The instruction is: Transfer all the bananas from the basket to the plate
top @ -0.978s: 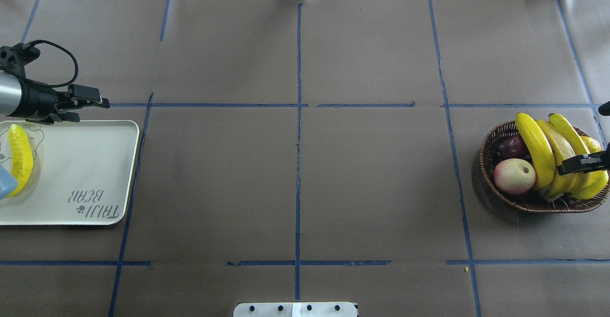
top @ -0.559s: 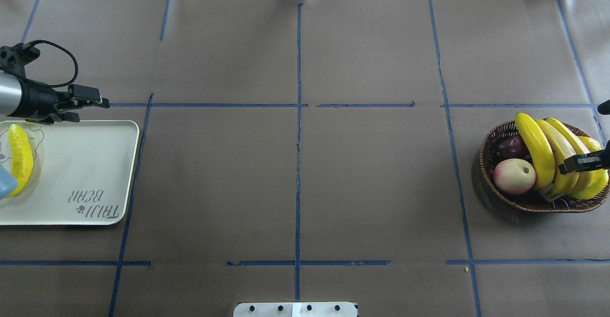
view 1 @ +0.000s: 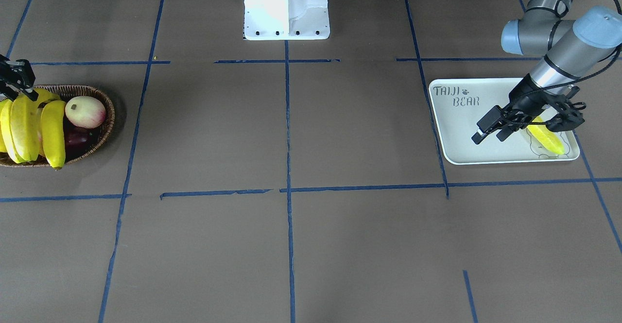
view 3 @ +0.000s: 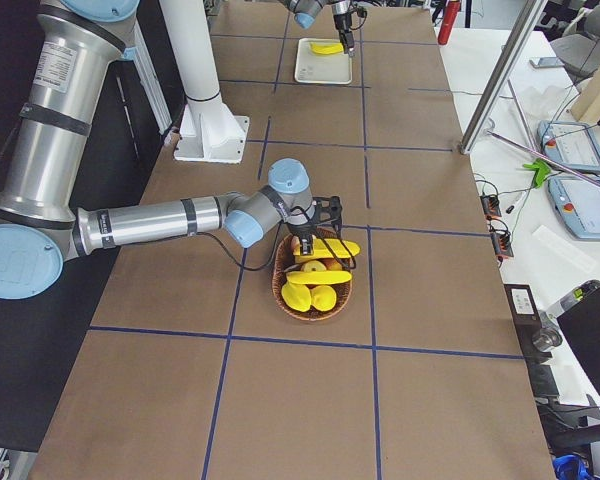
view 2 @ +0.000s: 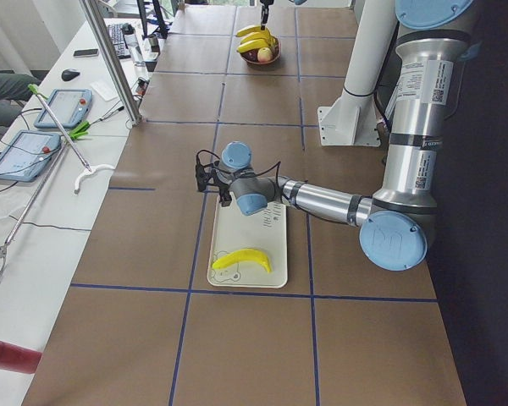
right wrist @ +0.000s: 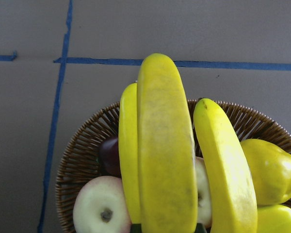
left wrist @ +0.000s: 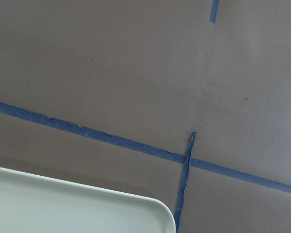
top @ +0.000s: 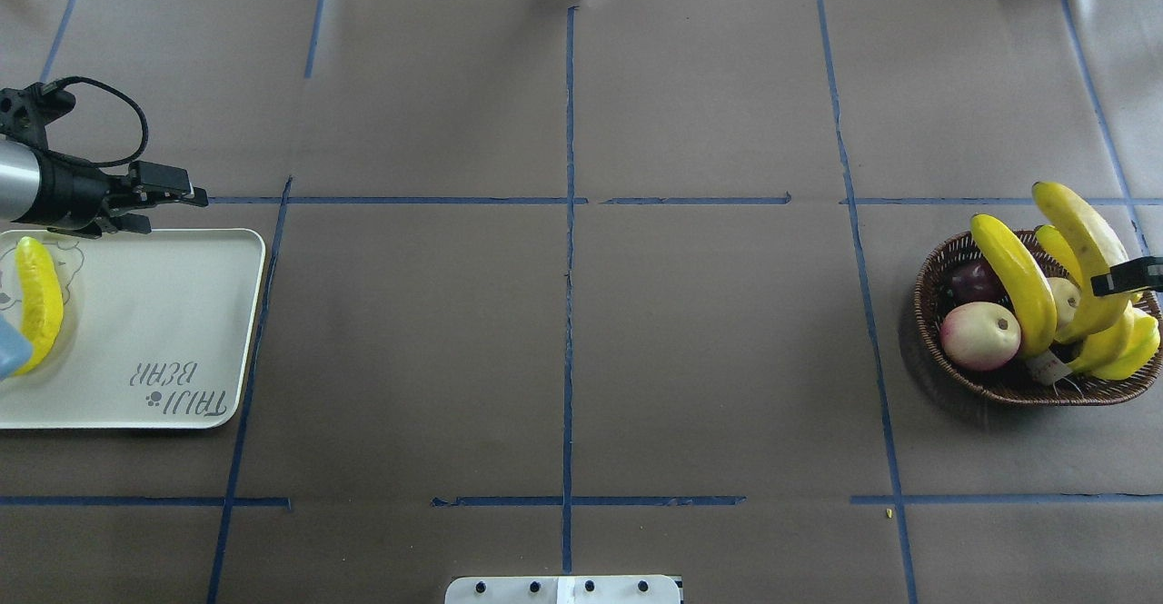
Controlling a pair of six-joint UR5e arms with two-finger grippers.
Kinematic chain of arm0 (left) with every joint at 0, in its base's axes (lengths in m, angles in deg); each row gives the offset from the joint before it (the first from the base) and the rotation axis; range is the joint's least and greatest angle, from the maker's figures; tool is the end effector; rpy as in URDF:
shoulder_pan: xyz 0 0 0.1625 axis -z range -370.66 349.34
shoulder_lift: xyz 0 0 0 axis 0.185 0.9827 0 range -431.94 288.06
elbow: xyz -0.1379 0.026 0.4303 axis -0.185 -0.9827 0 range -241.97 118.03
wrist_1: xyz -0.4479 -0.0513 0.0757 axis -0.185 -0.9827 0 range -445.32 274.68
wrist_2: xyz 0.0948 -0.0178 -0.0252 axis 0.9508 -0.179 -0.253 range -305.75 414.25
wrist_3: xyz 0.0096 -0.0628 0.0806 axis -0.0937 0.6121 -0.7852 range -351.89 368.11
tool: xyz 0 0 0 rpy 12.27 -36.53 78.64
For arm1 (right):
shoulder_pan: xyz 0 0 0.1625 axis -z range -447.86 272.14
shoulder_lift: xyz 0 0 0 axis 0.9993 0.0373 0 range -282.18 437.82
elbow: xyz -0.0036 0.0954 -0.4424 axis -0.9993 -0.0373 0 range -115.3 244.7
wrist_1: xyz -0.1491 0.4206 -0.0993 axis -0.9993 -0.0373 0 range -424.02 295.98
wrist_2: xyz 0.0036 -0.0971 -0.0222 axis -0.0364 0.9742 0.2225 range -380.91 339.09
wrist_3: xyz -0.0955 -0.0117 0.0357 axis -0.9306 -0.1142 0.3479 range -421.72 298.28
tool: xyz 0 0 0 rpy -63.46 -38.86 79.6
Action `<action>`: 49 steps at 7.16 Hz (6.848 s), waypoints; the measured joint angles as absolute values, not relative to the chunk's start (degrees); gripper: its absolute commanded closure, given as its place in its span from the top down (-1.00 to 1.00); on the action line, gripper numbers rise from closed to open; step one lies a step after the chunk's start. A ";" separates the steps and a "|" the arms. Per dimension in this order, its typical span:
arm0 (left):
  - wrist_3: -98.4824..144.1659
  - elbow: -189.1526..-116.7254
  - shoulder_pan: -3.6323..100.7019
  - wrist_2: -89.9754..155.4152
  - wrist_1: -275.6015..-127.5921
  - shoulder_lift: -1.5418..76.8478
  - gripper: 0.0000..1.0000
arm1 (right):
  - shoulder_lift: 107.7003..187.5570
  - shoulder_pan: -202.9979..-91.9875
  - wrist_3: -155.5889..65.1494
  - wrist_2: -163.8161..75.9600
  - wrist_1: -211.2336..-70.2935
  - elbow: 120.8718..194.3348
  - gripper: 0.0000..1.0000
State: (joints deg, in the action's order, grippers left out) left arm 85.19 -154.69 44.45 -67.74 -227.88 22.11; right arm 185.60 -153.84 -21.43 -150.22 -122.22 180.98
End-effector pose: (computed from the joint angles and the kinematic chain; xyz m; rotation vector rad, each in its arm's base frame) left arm 0.2739 -0.5306 0.5211 0.1438 1.1216 -0.3681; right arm -0.1092 -0.4130 0.5249 0.2213 -0.9133 0.0215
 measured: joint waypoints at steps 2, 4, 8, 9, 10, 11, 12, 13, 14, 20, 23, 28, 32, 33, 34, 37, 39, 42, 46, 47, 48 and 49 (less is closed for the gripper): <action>85.21 -154.72 44.07 -67.74 -227.88 22.45 0.99 | 185.05 -158.73 -21.35 -153.29 -122.36 184.59 -0.96; 88.55 -154.88 42.92 -67.80 -227.82 25.94 0.99 | 176.58 -155.42 -16.01 -153.57 -122.62 182.81 -0.95; 109.07 -155.76 39.27 -68.07 -228.32 40.17 0.98 | 156.85 -143.92 11.17 -152.72 -121.82 180.49 -0.94; 114.64 -155.70 37.11 -67.59 -228.30 44.52 0.98 | 153.56 -140.84 13.61 -150.95 -121.80 180.59 -0.94; 119.66 -155.69 35.08 -66.16 -228.11 48.21 0.98 | 150.50 -136.32 15.67 -146.13 -121.83 180.76 -0.93; 122.58 -155.70 33.25 -63.98 -227.95 50.71 0.98 | 148.22 -131.46 17.63 -140.26 -121.82 180.92 -0.93; 124.01 -155.62 31.60 -61.35 -227.85 52.46 0.98 | 146.51 -127.43 19.37 -135.30 -121.79 180.98 -0.93; 124.58 -155.52 30.42 -59.37 -227.85 53.62 0.98 | 145.25 -124.68 20.86 -132.10 -121.77 181.00 -0.93; 124.97 -155.23 29.25 -57.79 -227.87 55.12 0.97 | 144.42 -122.67 21.59 -129.64 -121.76 181.00 -0.93; 126.12 -153.84 23.95 -51.57 -227.93 59.77 -0.94 | 143.79 -120.50 22.04 -126.82 -121.76 181.20 -0.94; 125.82 -153.53 23.54 -51.16 -227.97 59.66 -1.00 | 143.86 -120.54 22.08 -126.92 -121.78 181.49 1.00; 123.99 -152.68 26.24 -51.59 -226.73 57.38 -1.00 | 144.60 -120.90 22.66 -127.53 -122.23 183.88 1.00; 95.98 -162.60 39.13 -63.46 -211.03 35.66 -1.00 | 150.42 -123.97 21.25 -128.48 -125.06 186.71 1.00; 87.92 -164.93 41.24 -63.69 -209.94 28.08 -1.00 | 151.47 -126.09 18.02 -129.34 -129.84 187.87 1.00; 81.73 -165.47 42.59 -62.94 -209.58 22.37 -1.00 | 151.83 -127.31 14.00 -130.06 -135.33 188.86 1.00; 76.12 -162.09 43.17 -58.94 -209.56 16.54 0.54 | 153.71 -128.80 8.41 -130.70 -140.56 189.46 1.00; 74.96 -158.90 43.14 -56.26 -210.37 16.11 0.99 | 156.39 -130.67 5.02 -132.45 -140.64 189.96 1.00; 73.45 -157.71 43.03 -53.73 -216.41 13.87 0.99 | 160.84 -135.16 -1.17 -137.26 -140.37 190.16 1.00; 76.28 -164.87 43.37 -62.62 -216.38 14.54 0.99 | 173.50 -145.76 -21.68 -144.39 -139.87 189.69 1.00; 78.19 -165.95 43.38 -63.54 -215.64 15.68 0.99 | 176.58 -148.55 -27.39 -146.28 -139.87 189.25 1.00; 80.06 -166.56 43.38 -63.93 -214.38 17.43 0.99 | 179.22 -151.08 -32.47 -147.91 -139.87 188.19 0.99; 82.01 -166.88 43.27 -64.04 -213.08 19.27 0.99 | 181.00 -152.52 -35.91 -148.84 -139.85 185.85 1.00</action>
State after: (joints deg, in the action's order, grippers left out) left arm 82.01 -166.88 43.27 -64.04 -213.08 19.27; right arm 181.00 -152.52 -35.91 -148.84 -139.85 185.85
